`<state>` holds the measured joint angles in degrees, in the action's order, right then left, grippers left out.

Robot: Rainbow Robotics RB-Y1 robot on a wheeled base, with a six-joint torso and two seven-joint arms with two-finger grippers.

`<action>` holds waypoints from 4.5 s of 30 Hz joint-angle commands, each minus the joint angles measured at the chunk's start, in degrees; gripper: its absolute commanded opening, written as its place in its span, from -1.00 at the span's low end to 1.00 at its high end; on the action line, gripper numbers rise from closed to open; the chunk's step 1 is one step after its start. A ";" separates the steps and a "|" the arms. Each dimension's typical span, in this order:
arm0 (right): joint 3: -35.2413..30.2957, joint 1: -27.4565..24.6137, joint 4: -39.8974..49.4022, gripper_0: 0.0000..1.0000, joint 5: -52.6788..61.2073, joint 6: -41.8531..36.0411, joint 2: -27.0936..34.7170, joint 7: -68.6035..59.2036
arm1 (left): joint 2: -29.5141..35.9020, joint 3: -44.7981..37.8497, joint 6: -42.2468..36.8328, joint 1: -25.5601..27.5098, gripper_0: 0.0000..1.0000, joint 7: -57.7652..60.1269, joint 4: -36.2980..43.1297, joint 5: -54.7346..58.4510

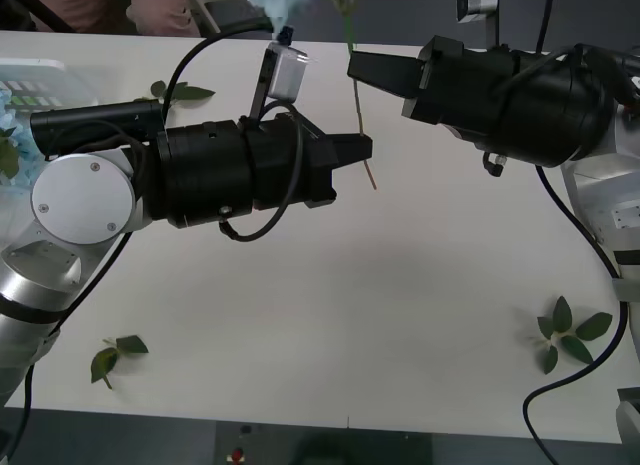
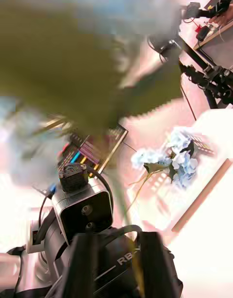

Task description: Put the red flowers into the right box and the blue flowers into the left box

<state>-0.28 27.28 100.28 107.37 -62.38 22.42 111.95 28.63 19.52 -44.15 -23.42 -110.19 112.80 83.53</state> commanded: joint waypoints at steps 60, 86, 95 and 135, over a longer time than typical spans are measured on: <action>-31.36 -10.05 -3.43 1.00 -6.91 -34.12 17.31 18.84 | 17.69 -53.44 -24.67 23.86 -0.46 -31.05 -50.14 20.63; -30.22 -4.34 -18.90 1.00 -6.74 -35.70 28.03 43.05 | 17.95 -51.42 -27.31 23.24 0.80 -29.82 -36.95 23.79; -28.98 -1.61 -20.04 1.00 -6.56 -37.29 27.86 43.05 | 18.92 -46.94 -19.66 24.47 0.83 -18.66 -17.35 15.35; -28.81 -1.52 -20.04 1.00 -6.12 -37.29 27.86 43.05 | 21.82 -14.86 -5.69 13.66 0.83 -7.67 10.07 -4.34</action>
<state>-28.65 24.86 79.28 100.76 -99.55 48.86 153.82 49.83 3.01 -50.89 -7.63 -117.20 120.40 79.64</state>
